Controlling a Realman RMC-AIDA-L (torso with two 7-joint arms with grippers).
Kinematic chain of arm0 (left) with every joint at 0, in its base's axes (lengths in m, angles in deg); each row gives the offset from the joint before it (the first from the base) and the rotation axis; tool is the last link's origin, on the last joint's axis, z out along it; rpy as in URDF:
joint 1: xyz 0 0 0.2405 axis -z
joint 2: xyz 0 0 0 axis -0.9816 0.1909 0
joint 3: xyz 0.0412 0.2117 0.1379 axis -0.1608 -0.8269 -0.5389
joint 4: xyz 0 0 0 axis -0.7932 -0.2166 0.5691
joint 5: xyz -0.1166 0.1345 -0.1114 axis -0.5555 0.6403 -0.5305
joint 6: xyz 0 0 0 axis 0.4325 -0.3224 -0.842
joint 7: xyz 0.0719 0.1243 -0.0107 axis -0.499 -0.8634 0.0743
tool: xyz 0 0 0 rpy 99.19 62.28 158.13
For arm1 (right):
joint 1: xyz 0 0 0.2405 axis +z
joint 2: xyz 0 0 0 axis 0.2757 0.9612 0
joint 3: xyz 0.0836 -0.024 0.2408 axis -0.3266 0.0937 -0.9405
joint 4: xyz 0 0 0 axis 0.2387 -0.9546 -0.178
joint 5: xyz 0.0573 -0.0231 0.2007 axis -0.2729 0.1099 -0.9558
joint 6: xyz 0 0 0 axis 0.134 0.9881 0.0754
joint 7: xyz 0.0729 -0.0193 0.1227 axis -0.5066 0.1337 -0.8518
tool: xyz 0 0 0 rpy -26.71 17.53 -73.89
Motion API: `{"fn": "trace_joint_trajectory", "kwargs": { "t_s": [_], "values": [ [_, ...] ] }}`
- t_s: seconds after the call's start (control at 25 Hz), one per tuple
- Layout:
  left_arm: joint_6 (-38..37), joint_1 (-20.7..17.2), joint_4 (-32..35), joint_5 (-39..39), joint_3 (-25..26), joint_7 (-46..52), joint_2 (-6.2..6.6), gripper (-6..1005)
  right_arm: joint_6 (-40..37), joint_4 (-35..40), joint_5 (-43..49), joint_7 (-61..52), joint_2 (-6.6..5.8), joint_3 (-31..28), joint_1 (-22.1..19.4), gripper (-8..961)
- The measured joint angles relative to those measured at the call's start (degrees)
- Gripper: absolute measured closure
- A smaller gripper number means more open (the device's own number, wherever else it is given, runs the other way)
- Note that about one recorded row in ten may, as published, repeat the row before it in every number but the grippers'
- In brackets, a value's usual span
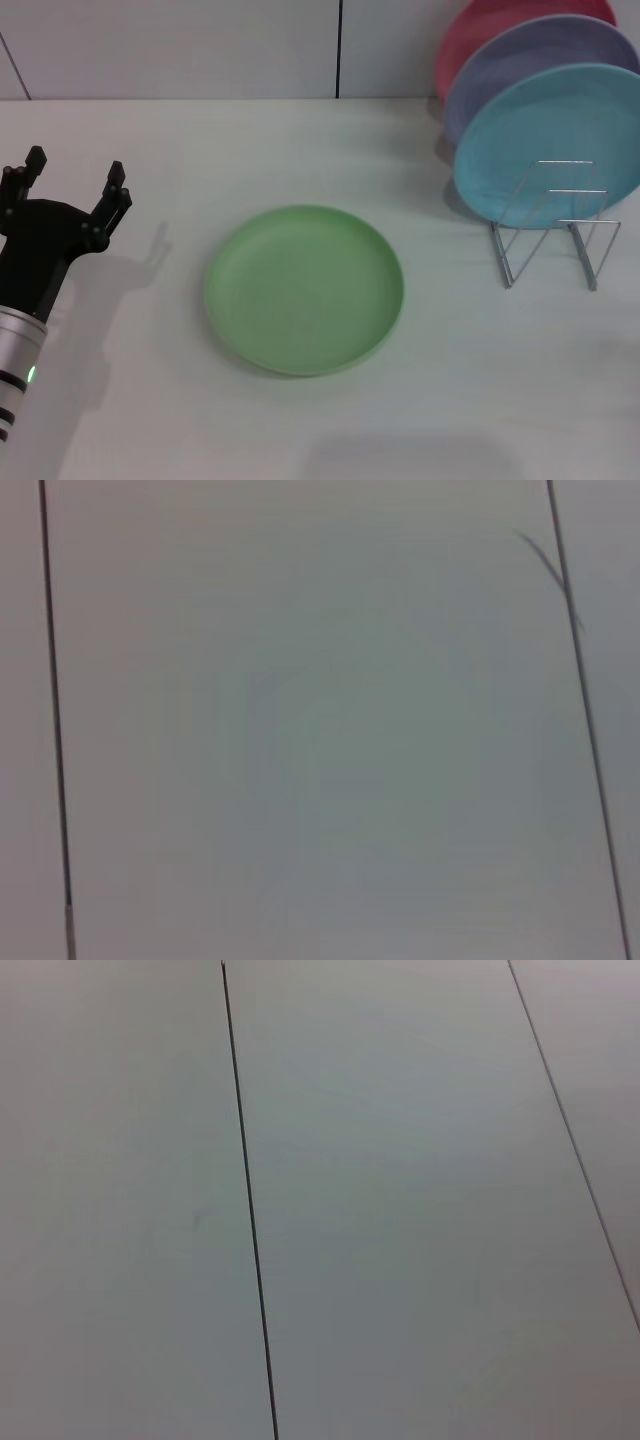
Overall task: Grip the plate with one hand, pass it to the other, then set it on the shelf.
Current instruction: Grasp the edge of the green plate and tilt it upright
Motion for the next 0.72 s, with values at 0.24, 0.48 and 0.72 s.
{"fn": "trace_joint_trajectory", "kwargs": {
  "t_s": [0.24,0.48,0.72],
  "values": [
    [-0.95,0.26,-0.45,0.87,-1.55,0.15,0.19,132,0.05,0.00,-0.01,-0.13,-0.04,-0.06,0.03,246],
    [0.12,0.84,-2.72,2.58,-2.10,0.82,0.96,133,0.15,0.00,0.01,-0.18,-0.13,-0.06,0.36,246],
    [20.42,-3.30,-24.26,4.44,10.80,-16.37,3.23,138,0.20,0.25,0.08,-0.21,-0.25,-0.06,0.55,247]
  ]
}}
